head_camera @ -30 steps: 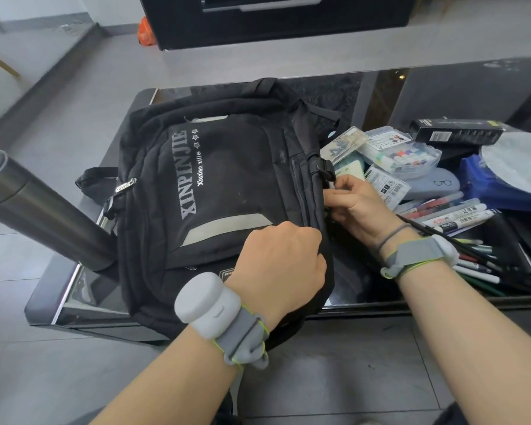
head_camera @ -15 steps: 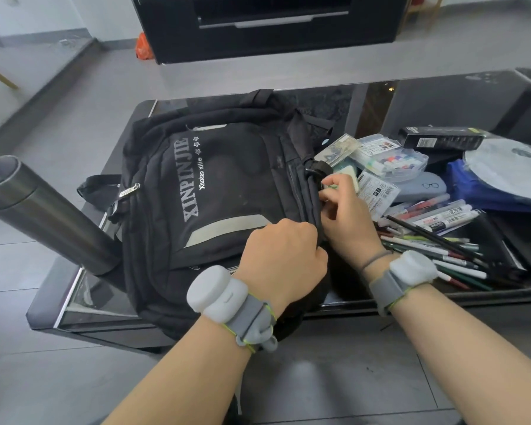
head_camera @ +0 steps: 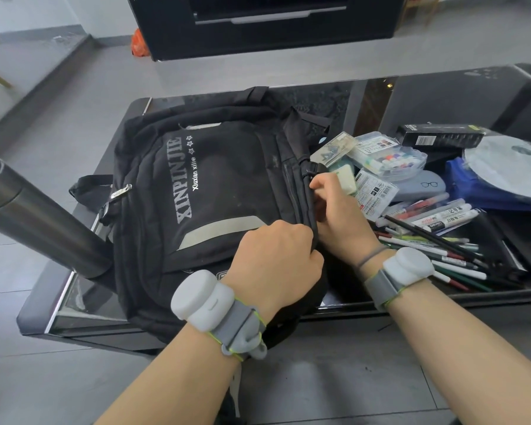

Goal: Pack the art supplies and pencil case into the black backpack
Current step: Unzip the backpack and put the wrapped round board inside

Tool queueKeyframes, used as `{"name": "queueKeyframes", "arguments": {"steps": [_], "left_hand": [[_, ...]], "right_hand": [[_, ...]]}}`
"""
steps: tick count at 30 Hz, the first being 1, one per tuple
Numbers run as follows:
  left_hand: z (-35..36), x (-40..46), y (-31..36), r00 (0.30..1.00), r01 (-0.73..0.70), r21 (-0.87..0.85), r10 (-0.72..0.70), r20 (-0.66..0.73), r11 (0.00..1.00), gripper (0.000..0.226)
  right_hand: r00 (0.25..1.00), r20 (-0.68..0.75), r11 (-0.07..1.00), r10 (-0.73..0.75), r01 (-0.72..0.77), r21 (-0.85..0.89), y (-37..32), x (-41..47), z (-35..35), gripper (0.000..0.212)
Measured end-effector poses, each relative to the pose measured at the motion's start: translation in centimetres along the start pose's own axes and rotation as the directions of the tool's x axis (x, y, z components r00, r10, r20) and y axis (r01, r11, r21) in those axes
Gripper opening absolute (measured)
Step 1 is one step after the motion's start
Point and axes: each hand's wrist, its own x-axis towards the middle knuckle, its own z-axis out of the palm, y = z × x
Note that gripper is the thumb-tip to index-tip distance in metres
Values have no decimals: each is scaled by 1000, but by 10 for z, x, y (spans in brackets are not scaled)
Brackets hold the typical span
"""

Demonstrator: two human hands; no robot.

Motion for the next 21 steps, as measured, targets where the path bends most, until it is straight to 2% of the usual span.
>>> {"name": "queueKeyframes", "arguments": {"steps": [3, 8, 17, 18, 21], "left_hand": [[-1, -1, 0, 1000, 3, -8, -3, -7, 1000, 38], [0, -1, 3, 1000, -4, 7, 4, -6, 1000, 38], [1, -2, 3, 1000, -22, -5, 22, -12, 1000, 39], [2, -2, 3, 1000, -26, -1, 26, -13, 1000, 39], [4, -1, 3, 999, -31, -2, 31, -13, 1000, 39]], "right_hand": [[1000, 22, 1000, 4, -4, 0, -1, 3, -2, 46], [999, -42, 999, -32, 33, 4, -7, 2, 1, 38], [996, -82, 996, 28, -20, 88, -9, 4, 8, 37], [993, -105, 993, 52, -40, 110, -13, 4, 8, 37], [979, -93, 973, 183, -167, 160, -26, 7, 9, 60]]}}
